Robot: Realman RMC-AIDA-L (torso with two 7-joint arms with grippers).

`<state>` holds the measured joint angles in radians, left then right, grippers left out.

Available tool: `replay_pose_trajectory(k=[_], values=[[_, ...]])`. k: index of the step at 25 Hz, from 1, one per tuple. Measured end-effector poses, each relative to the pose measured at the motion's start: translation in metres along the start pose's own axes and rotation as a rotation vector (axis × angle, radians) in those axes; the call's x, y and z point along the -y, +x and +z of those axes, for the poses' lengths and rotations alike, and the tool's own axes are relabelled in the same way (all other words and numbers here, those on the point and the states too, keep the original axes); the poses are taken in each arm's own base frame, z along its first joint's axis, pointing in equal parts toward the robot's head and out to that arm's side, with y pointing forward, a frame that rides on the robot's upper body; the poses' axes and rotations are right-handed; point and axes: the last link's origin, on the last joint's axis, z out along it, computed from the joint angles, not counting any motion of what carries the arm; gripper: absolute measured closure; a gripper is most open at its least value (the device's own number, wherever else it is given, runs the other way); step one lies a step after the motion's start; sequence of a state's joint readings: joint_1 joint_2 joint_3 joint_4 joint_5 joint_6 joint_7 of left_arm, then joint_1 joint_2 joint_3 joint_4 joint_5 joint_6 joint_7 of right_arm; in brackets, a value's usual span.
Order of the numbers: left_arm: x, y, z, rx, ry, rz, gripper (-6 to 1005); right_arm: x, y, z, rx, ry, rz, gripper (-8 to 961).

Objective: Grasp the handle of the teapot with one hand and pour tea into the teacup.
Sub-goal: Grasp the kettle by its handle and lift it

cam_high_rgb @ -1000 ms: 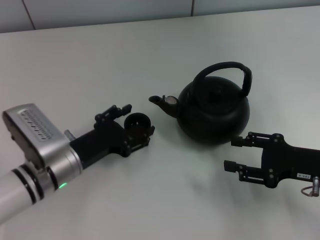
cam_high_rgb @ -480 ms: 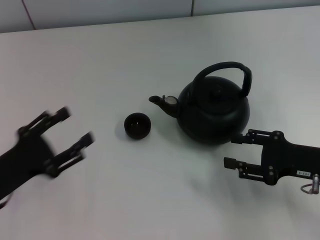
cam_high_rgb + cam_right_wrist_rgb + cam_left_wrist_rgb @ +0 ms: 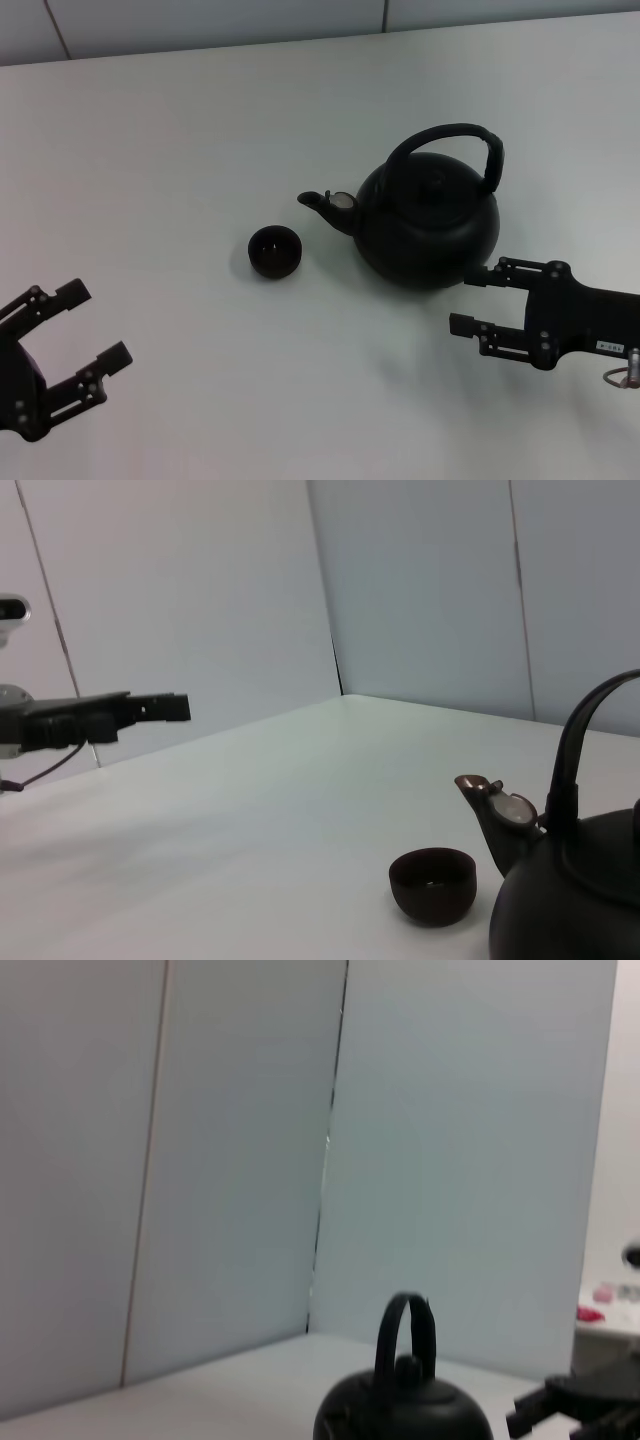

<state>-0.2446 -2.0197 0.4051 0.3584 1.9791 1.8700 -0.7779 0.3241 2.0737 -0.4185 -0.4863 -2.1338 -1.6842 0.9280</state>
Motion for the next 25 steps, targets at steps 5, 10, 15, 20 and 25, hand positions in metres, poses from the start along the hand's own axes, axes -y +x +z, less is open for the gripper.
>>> replay_pose_trajectory(k=[5, 10, 15, 20, 25], values=[[0.002, -0.010, -0.001, 0.104, -0.012, 0.030, 201, 0.000, 0.000, 0.001, 0.000, 0.001, 0.000, 306], [0.003, -0.024, -0.001, 0.213, -0.009, 0.057, 200, 0.000, 0.001, 0.001, -0.002, 0.004, 0.004, 305], [0.004, -0.025, 0.001, 0.221, -0.006, 0.062, 200, -0.001, 0.002, 0.001, -0.001, 0.004, 0.009, 307], [0.006, -0.024, 0.003, 0.215, -0.007, 0.068, 201, -0.005, 0.005, 0.001, 0.032, 0.024, 0.005, 309], [0.007, -0.022, 0.006, 0.211, -0.011, 0.067, 200, -0.015, 0.013, 0.001, 0.170, 0.142, 0.011, 312]])
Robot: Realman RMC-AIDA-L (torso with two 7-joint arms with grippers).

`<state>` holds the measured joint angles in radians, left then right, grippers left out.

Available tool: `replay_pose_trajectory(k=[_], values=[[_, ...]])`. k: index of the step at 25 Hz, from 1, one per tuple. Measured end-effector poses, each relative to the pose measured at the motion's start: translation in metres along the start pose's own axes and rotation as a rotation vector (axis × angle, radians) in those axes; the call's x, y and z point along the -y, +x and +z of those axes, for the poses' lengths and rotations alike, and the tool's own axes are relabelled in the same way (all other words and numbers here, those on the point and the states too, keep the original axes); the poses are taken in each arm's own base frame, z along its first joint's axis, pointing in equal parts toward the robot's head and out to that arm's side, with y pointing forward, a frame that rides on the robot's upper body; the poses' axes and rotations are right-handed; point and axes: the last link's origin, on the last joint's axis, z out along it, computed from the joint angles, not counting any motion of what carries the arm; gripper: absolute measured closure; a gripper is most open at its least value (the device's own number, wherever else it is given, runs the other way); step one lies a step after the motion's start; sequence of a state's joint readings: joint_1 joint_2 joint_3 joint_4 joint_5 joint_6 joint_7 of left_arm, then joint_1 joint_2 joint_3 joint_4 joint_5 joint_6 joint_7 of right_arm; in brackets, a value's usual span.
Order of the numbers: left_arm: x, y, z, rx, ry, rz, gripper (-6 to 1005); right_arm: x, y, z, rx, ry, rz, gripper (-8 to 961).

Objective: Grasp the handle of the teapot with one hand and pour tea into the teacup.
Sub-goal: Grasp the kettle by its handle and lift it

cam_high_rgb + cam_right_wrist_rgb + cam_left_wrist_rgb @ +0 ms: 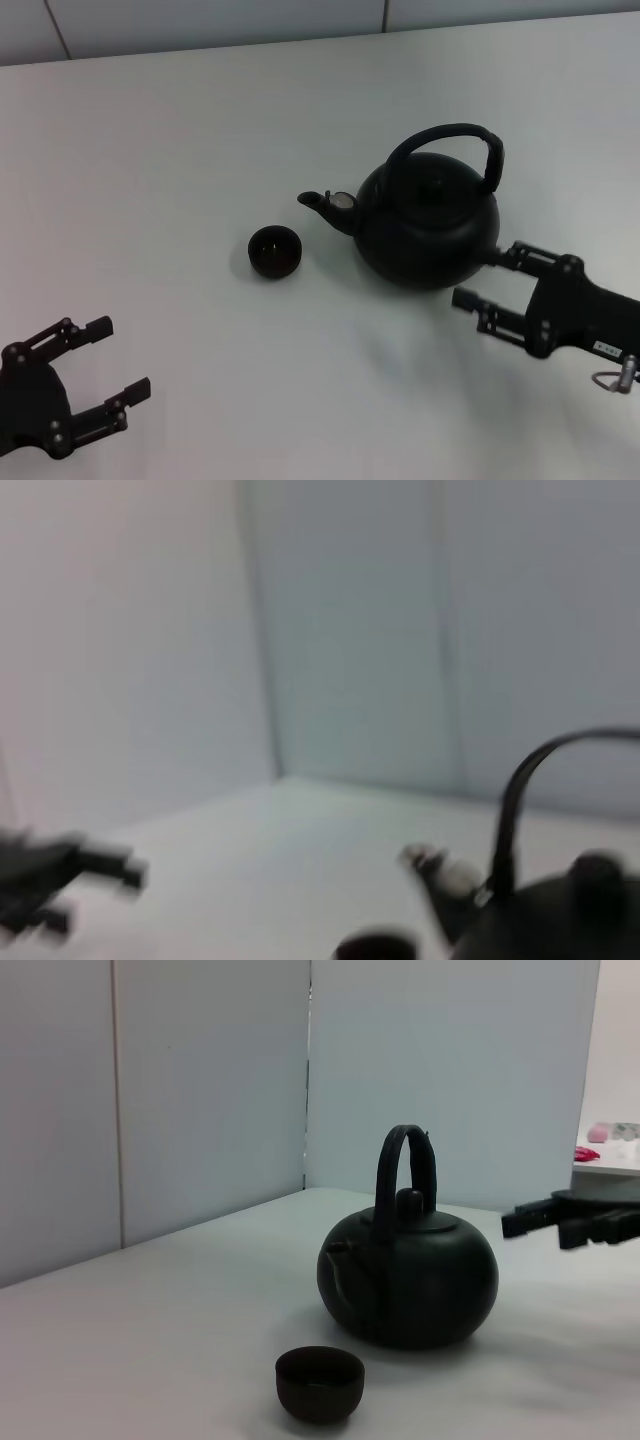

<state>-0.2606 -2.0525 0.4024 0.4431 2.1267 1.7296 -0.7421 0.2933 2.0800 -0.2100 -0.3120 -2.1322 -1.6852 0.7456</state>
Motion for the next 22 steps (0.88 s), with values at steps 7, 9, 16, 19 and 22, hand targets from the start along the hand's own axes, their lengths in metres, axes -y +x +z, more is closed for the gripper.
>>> replay_pose_trajectory(k=[7, 9, 16, 19, 22], values=[[0.001, 0.002, 0.002, -0.008, -0.005, 0.000, 200, -0.024, 0.010, 0.010, 0.273, 0.410, -0.057, 333], [0.002, 0.003, 0.004, -0.010, -0.008, 0.003, 200, -0.029, 0.013, 0.017, 0.284, 0.498, -0.050, 339], [0.001, 0.004, 0.005, -0.014, -0.015, 0.003, 201, -0.034, 0.019, 0.038, 0.221, 0.730, -0.035, 359], [0.001, 0.004, 0.005, -0.017, -0.014, 0.002, 201, -0.035, 0.021, 0.043, 0.200, 0.732, -0.034, 368], [0.001, 0.004, 0.005, -0.019, -0.015, 0.002, 201, -0.034, 0.020, 0.045, 0.200, 0.724, -0.039, 377]])
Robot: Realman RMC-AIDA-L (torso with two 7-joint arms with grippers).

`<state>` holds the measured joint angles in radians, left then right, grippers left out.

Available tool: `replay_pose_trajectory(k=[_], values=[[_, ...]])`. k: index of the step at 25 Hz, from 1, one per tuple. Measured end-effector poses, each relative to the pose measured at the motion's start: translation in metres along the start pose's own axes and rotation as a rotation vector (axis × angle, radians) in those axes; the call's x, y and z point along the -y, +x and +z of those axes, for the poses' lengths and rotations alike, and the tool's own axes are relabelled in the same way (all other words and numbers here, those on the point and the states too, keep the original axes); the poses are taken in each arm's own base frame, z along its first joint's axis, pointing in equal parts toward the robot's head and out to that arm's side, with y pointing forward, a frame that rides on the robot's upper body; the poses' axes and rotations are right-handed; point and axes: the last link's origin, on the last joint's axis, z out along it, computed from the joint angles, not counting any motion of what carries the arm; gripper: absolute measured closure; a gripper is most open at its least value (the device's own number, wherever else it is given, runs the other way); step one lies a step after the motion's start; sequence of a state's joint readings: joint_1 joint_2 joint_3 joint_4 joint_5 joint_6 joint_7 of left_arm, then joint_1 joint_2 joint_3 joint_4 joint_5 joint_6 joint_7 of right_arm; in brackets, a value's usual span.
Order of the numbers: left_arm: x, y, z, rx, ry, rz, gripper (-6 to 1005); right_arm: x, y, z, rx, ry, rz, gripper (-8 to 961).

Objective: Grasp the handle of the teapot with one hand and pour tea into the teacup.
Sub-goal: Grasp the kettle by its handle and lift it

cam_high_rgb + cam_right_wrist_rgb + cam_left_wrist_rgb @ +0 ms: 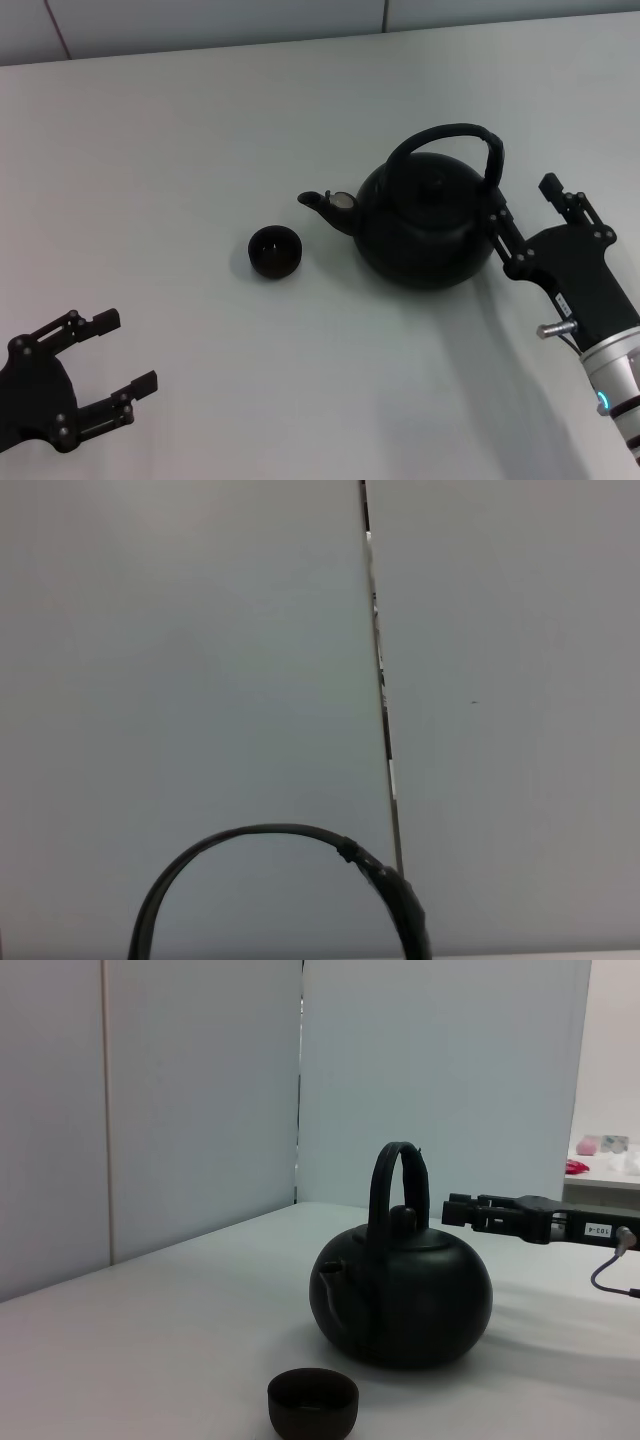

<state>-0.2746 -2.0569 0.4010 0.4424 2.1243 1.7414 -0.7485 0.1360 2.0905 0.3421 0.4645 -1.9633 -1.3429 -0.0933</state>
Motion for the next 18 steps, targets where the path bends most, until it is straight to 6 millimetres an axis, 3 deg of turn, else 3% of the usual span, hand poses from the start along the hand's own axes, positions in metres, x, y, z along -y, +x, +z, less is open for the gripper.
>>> replay_pose_trajectory(k=[18], values=[[-0.002, 0.002, 0.003, -0.025, 0.000, -0.009, 200, 0.007, -0.006, 0.029, 0.013, -0.032, -0.058, 430]])
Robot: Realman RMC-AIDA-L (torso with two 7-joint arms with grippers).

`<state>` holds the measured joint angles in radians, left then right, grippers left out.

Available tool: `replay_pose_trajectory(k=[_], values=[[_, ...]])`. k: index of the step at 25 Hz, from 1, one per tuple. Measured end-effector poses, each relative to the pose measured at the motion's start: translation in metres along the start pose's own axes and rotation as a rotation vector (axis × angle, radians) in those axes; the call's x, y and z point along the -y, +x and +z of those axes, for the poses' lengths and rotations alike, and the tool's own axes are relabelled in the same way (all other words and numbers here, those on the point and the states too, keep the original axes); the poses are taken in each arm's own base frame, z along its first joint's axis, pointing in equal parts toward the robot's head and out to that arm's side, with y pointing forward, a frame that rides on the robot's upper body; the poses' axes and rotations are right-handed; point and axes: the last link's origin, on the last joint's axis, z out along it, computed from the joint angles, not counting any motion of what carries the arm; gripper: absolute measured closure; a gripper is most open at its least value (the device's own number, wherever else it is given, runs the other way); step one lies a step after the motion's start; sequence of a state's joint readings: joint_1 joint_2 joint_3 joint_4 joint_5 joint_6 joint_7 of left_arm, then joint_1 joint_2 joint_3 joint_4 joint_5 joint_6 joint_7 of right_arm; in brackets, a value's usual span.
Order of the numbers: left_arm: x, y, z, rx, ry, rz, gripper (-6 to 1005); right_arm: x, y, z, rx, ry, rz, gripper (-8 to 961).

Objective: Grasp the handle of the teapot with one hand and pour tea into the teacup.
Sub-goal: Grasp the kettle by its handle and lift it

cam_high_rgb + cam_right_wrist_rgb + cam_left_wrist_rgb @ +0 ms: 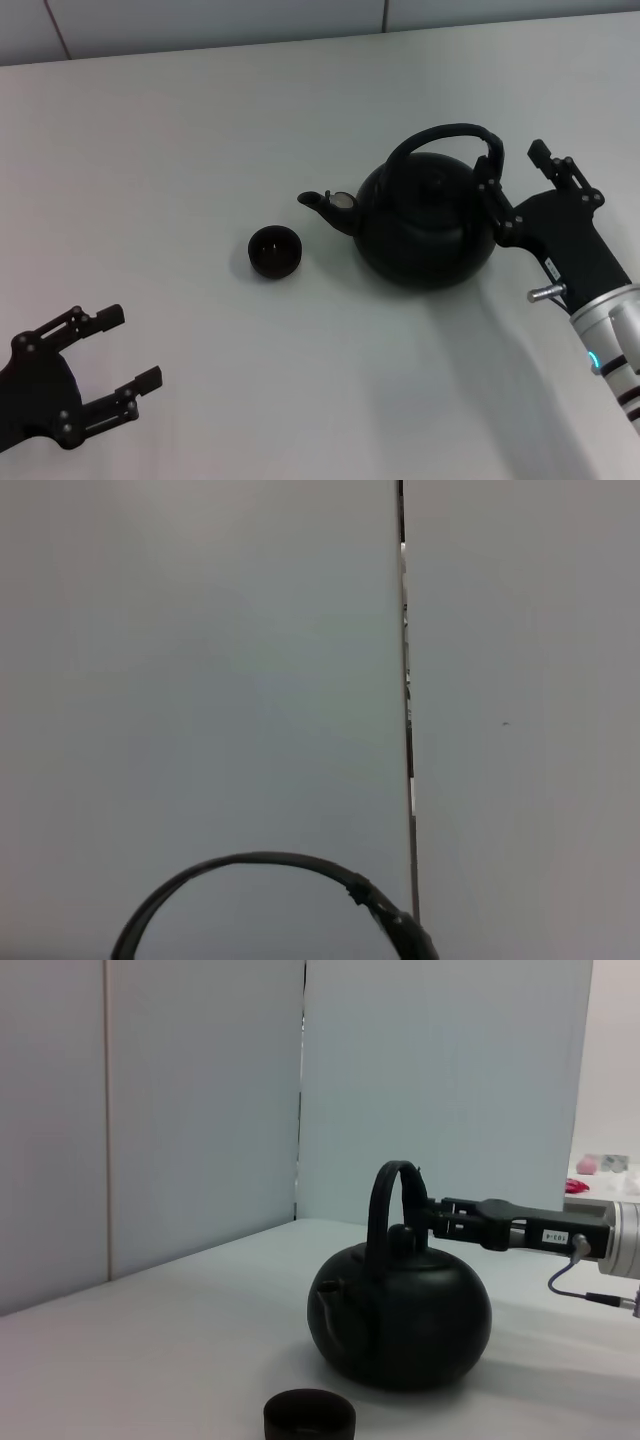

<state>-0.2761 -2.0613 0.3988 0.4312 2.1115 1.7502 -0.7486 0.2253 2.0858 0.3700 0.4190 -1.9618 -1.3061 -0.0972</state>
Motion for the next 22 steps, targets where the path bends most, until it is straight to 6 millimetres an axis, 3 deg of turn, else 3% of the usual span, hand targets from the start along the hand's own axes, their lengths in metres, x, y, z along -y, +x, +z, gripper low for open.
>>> replay_pose_trajectory(k=[19, 22], values=[[0.003, 0.004, 0.002, -0.019, 0.013, 0.005, 200, -0.002, 0.001, 0.015, -0.026, -0.023, -0.010, 486], [0.004, 0.004, 0.002, -0.022, 0.016, 0.003, 200, -0.003, 0.001, 0.016, -0.030, -0.026, -0.010, 608]])
